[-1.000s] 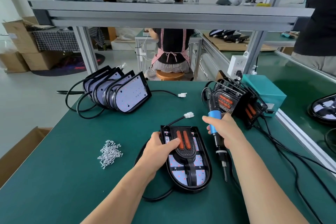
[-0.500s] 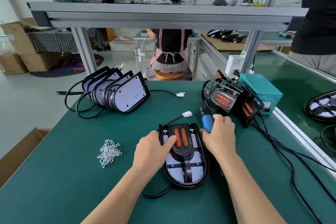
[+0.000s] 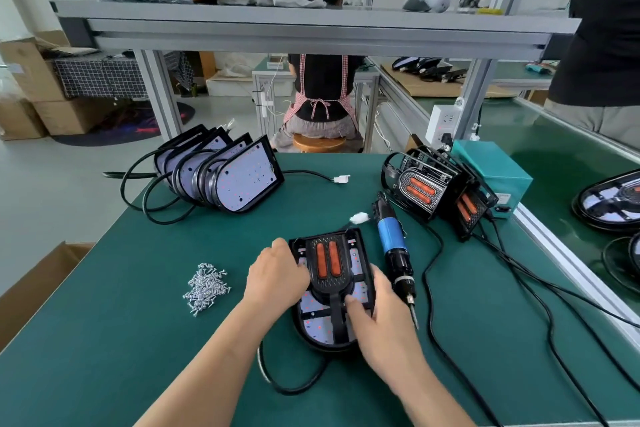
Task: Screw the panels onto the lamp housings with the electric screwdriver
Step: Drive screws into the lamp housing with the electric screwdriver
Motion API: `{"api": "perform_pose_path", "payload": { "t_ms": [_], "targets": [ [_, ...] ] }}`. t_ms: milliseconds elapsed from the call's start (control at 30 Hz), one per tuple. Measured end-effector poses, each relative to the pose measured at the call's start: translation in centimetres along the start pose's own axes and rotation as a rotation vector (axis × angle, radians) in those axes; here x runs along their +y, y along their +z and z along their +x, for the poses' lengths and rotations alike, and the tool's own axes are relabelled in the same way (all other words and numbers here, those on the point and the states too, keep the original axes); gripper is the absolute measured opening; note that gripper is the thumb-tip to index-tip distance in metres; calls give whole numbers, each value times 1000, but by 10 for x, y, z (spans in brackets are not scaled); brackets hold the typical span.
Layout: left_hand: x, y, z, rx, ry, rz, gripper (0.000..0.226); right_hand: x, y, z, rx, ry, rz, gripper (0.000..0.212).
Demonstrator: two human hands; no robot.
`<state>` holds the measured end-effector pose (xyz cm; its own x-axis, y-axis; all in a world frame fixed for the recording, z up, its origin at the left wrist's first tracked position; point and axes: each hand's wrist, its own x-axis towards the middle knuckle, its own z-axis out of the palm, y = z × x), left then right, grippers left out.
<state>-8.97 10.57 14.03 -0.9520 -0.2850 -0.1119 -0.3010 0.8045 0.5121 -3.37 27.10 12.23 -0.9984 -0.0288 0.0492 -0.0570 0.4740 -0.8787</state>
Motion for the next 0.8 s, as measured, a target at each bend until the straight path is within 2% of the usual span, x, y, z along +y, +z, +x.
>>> {"api": "perform_pose_path", "payload": {
  "t_ms": [100, 233, 367, 467, 533, 633, 733, 800],
  "targets": [
    [-5, 1, 2, -33, -89, -228, 17, 5, 11, -1, 56, 122, 308, 44],
    [-9, 0, -2, -166, -184, -891, 9, 5, 11, 5, 26, 256, 787, 49],
    [-9, -4, -7, -273, -140, -1263, 26, -3, 13, 11, -45, 279, 1113, 42],
    [-10, -7, -7, -317, -140, -1388, 56, -8, 16, 13, -163, 280, 1326, 47],
    [-8, -5, -8, -307, -138, -1390, 65, -10, 15, 14, -245, 297, 1424, 50],
    [-1, 6, -14, -255, -141, -1352, 54, -13, 13, 15, -340, 332, 1494, 55],
    [2, 16, -18, -329, -175, -1443, 43, -18, 13, 14, -375, 310, 1474, 54],
    [2, 15, -17, -360, -124, -1503, 34, -19, 11, 14, -365, 280, 1392, 54]
  ]
}}
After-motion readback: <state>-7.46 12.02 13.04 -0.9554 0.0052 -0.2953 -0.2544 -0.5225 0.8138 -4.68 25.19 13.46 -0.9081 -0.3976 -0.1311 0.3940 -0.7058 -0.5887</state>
